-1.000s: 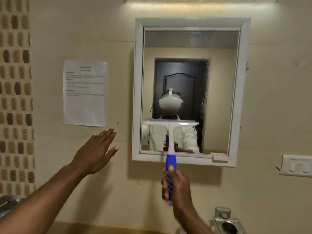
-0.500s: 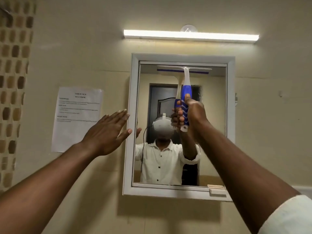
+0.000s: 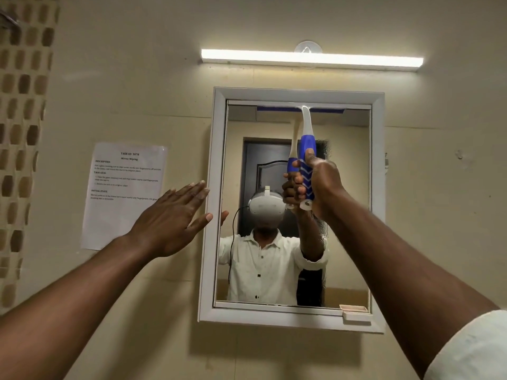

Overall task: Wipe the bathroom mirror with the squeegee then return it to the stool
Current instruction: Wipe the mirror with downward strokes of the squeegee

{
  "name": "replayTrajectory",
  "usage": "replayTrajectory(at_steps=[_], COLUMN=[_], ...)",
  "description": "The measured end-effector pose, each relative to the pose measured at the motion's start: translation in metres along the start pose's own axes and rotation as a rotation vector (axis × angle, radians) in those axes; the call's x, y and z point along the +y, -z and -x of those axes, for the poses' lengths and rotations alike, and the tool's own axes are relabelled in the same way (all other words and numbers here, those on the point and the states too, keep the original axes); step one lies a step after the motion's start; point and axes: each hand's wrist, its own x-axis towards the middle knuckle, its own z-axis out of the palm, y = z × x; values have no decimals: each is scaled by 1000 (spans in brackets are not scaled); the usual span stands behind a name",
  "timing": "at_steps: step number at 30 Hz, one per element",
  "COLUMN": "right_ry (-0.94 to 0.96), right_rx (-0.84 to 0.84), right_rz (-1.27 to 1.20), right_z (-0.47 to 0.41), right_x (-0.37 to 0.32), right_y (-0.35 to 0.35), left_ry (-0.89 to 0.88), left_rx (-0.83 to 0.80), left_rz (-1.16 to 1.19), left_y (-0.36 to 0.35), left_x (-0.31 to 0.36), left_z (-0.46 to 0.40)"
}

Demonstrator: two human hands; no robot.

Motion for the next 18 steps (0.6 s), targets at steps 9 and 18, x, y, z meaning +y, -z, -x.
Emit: replayTrajectory(at_steps=[9, 18], right_ry=[-5, -50], right_rx=[3, 7], right_rz=[28, 30], right_z=[9, 33], right_x=[3, 21], right_y=[4, 9], left_ry=[10, 16], left_rx=[-40, -64], left_rz=[2, 39], left_y=[-6, -3], left_x=[2, 14], left_z=[9, 19])
